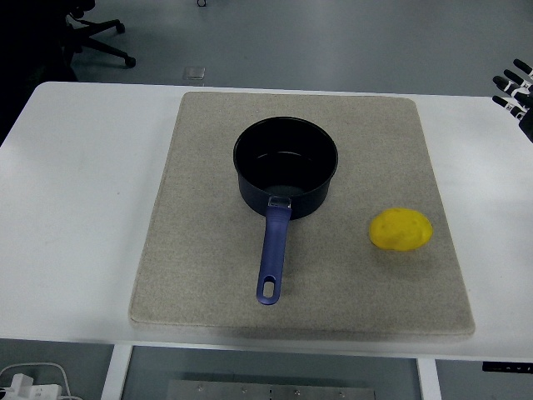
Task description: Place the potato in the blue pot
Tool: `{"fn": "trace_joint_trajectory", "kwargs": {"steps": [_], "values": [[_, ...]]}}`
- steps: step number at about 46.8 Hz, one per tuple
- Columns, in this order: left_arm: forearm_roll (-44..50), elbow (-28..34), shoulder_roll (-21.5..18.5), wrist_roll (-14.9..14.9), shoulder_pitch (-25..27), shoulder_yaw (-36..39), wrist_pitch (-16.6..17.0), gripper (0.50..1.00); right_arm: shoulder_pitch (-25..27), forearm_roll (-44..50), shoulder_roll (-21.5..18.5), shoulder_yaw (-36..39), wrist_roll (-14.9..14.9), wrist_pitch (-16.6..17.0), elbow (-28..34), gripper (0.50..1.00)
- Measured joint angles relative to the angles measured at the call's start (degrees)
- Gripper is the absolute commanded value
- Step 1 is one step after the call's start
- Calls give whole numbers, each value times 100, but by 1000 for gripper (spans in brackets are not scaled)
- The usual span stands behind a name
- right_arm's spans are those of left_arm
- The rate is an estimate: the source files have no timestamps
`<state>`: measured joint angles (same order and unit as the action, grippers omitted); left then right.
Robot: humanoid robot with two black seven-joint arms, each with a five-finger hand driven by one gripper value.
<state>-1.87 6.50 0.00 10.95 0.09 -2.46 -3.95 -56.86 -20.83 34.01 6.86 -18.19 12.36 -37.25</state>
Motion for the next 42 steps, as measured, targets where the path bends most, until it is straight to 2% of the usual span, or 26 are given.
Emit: {"fn": "trace_joint_trajectory", "kwargs": {"steps": [42], "values": [[3,10,0,-1,8,2,0,994,-11,0,-26,94,-7,57,7,938]]}}
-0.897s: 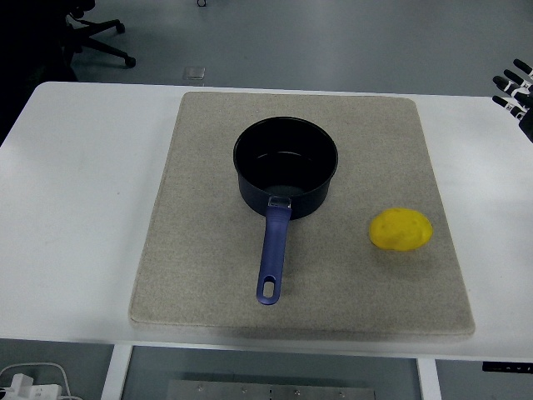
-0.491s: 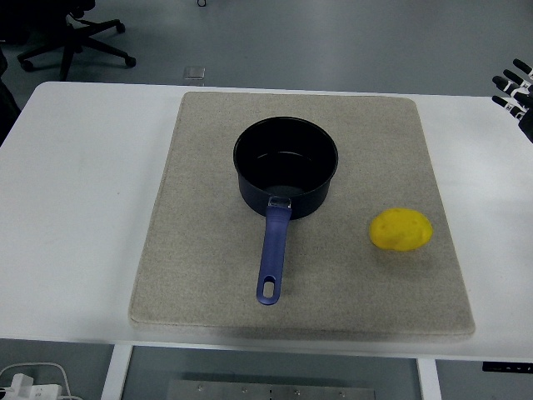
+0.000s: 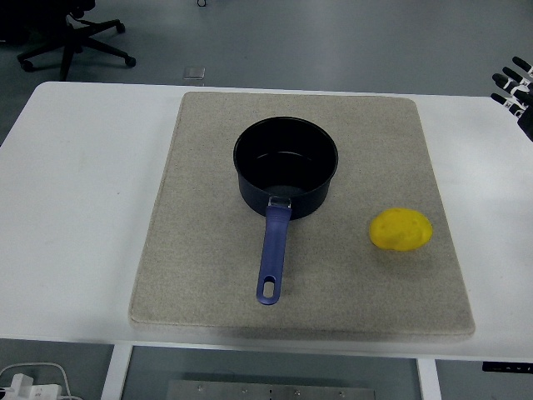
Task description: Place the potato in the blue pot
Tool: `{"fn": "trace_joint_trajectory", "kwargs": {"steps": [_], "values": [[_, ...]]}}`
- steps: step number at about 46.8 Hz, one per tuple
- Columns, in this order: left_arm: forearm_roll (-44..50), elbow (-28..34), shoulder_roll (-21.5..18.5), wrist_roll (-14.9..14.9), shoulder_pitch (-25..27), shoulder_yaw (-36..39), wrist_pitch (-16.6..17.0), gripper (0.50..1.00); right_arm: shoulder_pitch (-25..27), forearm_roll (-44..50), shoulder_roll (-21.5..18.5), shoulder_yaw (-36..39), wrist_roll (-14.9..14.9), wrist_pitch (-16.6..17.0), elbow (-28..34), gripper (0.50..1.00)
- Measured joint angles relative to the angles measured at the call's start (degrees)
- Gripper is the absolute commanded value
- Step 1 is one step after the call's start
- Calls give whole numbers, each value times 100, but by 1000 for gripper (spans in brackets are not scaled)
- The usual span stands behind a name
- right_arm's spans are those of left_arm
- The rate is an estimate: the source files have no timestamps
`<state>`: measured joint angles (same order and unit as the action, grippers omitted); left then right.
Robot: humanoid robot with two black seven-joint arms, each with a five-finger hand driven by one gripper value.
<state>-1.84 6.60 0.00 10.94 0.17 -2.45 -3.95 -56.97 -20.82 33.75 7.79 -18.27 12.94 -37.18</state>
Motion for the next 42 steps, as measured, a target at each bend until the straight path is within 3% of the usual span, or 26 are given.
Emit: {"fn": "trace_joint_trajectory", "kwargs": {"steps": [42], "values": [[-1,-1,0,3,0,-1,0,994,142,14,-299,534,-79,14,42,938]]}}
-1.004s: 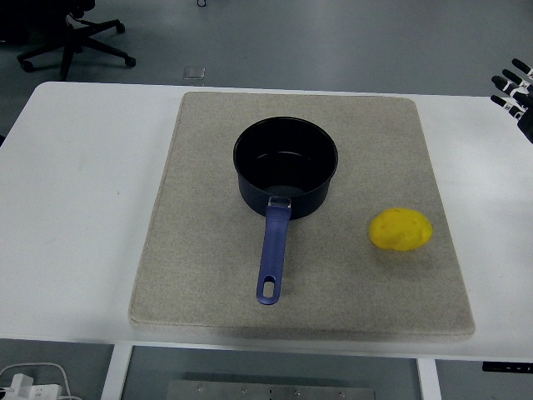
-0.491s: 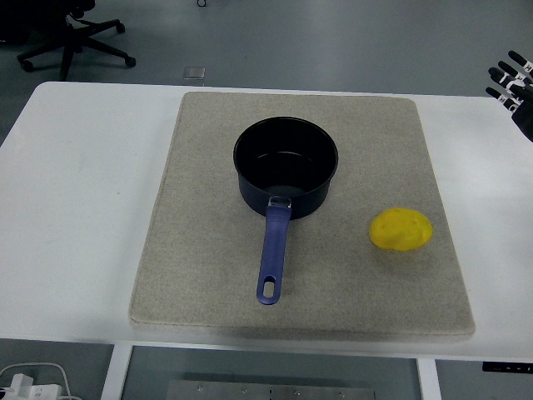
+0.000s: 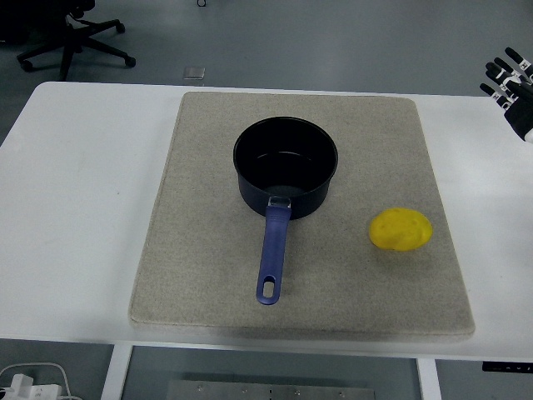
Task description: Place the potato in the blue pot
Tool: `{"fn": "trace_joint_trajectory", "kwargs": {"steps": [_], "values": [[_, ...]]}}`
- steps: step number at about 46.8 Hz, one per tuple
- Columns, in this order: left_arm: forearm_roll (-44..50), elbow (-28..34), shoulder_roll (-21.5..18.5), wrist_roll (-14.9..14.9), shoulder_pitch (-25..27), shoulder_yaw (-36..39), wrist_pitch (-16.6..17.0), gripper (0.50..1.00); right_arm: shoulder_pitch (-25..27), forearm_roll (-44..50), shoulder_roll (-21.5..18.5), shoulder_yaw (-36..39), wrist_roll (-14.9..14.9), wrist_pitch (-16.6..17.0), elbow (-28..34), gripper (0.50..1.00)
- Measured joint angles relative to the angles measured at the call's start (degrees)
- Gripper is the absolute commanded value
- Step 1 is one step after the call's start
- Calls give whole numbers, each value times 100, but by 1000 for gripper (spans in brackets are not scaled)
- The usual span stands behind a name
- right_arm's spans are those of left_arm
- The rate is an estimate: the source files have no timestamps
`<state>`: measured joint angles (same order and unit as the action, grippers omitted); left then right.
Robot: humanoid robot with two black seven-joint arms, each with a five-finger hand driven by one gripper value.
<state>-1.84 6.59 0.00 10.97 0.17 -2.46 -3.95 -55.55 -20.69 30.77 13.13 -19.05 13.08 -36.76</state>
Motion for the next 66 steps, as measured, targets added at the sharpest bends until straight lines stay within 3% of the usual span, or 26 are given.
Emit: {"fn": "trace_joint_trajectory", "kwargs": {"steps": [19,32,39,47,58,66], "values": [[0,0,0,1,0,0,0,994,0,723,35,-84,-11,44,-25,932],[-1,0,0,1,0,0,0,994,-54,2232,93,-66,-278,-48,-56,932],[-1,0,0,1,0,0,0,994,-163,3232,197,-76,-679,-29,-112,934],[0,0,0,2,2,0,-1,994,-323,4606,518,-92,-1071,13,-552,936],[-1,1,0,1,-1,0,0,994,-526,5595,1232,-115,-1128,342,-1660,934],[-1,1,0,0,-1,0,0,994,-535,6729,1374,-128,-1138,362,-1902,934]]}}
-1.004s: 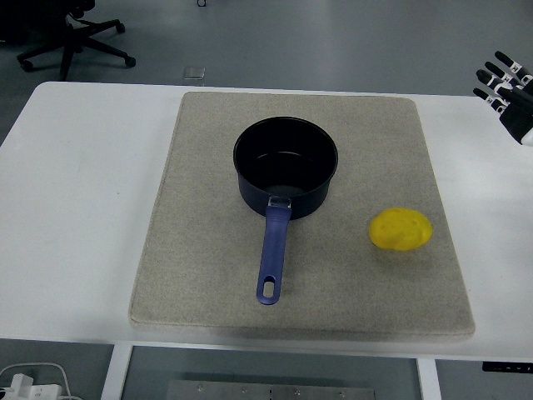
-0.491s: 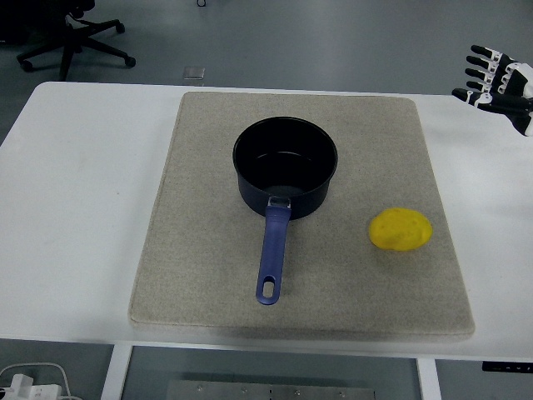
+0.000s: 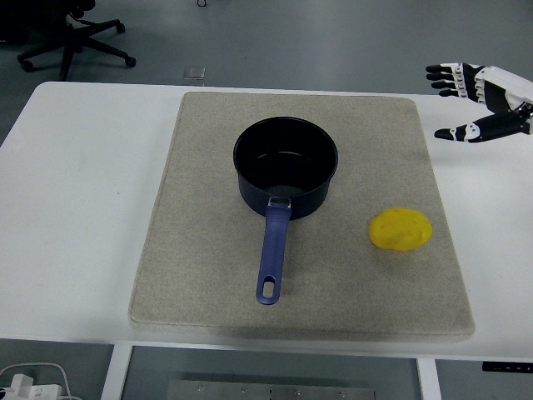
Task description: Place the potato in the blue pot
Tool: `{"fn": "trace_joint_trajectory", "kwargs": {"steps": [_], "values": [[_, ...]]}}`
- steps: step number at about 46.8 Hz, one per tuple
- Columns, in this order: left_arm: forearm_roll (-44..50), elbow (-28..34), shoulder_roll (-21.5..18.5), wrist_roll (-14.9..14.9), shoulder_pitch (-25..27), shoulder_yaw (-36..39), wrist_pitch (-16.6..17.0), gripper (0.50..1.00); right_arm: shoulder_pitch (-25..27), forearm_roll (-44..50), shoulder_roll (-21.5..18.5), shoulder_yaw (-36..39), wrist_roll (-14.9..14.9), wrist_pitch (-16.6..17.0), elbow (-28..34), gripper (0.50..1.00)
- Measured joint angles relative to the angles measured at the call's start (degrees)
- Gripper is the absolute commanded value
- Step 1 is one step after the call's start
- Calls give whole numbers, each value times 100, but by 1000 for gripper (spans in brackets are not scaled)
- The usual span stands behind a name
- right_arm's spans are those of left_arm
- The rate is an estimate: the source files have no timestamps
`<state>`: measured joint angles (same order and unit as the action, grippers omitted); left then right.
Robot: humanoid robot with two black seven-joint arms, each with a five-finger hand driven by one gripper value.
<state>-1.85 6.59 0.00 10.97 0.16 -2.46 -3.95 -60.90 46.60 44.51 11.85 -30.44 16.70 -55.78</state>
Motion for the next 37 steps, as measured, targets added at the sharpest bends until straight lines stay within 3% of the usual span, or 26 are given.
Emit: {"fn": "trace_joint_trajectory", "kwargs": {"steps": [9,24,37], "values": [[0,0,0,-2,2,0,0,994,23,882,143,-97,-42,-51,-238,936],[0,0,0,2,1,0,0,996,-114,1611,834,-903,-187,9,-980,934],[0,0,0,0,1,0,0,994,-82,1674,789,-1203,-186,-70,-1027,934]]}}
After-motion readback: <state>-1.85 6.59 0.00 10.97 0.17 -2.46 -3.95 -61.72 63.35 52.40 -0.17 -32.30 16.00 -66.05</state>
